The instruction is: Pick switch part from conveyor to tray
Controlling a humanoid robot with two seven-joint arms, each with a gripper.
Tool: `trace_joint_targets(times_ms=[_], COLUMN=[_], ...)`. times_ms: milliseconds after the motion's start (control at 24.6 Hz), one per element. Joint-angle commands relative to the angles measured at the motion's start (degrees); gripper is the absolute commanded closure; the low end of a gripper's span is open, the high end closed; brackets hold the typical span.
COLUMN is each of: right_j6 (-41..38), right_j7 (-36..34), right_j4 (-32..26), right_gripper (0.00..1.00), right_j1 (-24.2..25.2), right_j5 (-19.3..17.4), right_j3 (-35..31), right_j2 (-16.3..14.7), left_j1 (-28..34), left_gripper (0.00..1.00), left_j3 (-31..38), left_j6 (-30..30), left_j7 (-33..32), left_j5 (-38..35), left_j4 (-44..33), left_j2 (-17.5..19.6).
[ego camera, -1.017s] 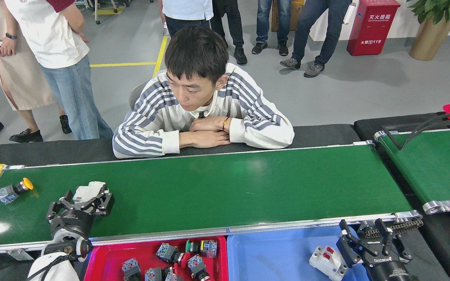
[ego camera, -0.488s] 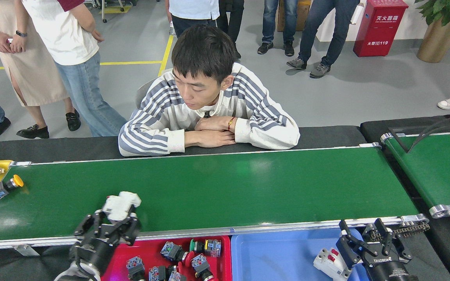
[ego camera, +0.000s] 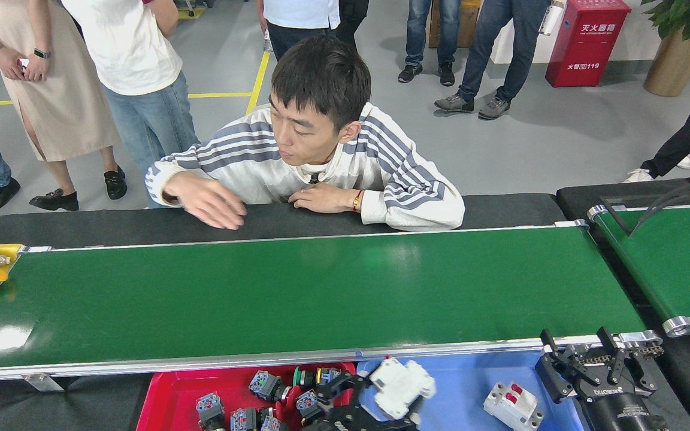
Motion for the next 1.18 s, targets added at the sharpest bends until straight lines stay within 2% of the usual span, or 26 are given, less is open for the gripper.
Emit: trace_joint_targets(times_ms=[0,122,244,325,407,529,692,936,1139], right_j6=[0.3,0.3,0.6,0.6,0.6,0.6,0.5,0.6,0.4], right_j7=[0.0,-0.2,-0.3,-0.4,-0.4,-0.3,-0.2,0.0,0.3], right_j4=[-0.8,-0.8,-0.8,-0.7,-0.8,-1.6,-2.6,-2.6,-2.6], right_gripper=[0.01,0.01,0.01,0.01,0.01,0.01,0.01,0.01,0.01], right_j1=[-0.4,-0.4,-0.4,-0.3,-0.3,-0.9,-0.5,-0.4,-1.0], right_j5=[2.7,3.4,3.4,3.4,3.2,3.0,2.9,2.9,2.9], right_j3=[-0.2,-0.2,-0.2,-0.2,-0.2,-0.2,-0.2,-0.2,0.6], right_j2=[-0.5,-0.3,-0.4,-0.5,-0.4,0.0,0.2,0.2,0.2], left_j1=[0.6,0.8,2.4,4.2,6.3,9.1,10.6,13.1,14.4], left_gripper=[0.0,0.0,0.0,0.0,0.0,0.0,0.0,0.0,0.0], left_j3=[-2.7,3.1,18.3,29.3,40.0,51.2,57.5,57.6,59.5], left_j6=[3.9,4.2,3.7,1.6,-3.2,-11.0,-13.4,-13.5,-13.2], left_j7=[0.1,0.5,3.0,7.6,12.1,13.6,13.7,13.7,13.7], left_j5=[0.3,1.5,1.7,1.9,4.6,10.6,11.1,11.1,11.0], left_j4=[-0.4,-0.6,-1.3,-1.3,-0.6,3.6,6.2,1.5,1.9], left_j2=[-3.1,-2.2,-1.5,2.4,7.1,10.4,11.4,10.4,10.4])
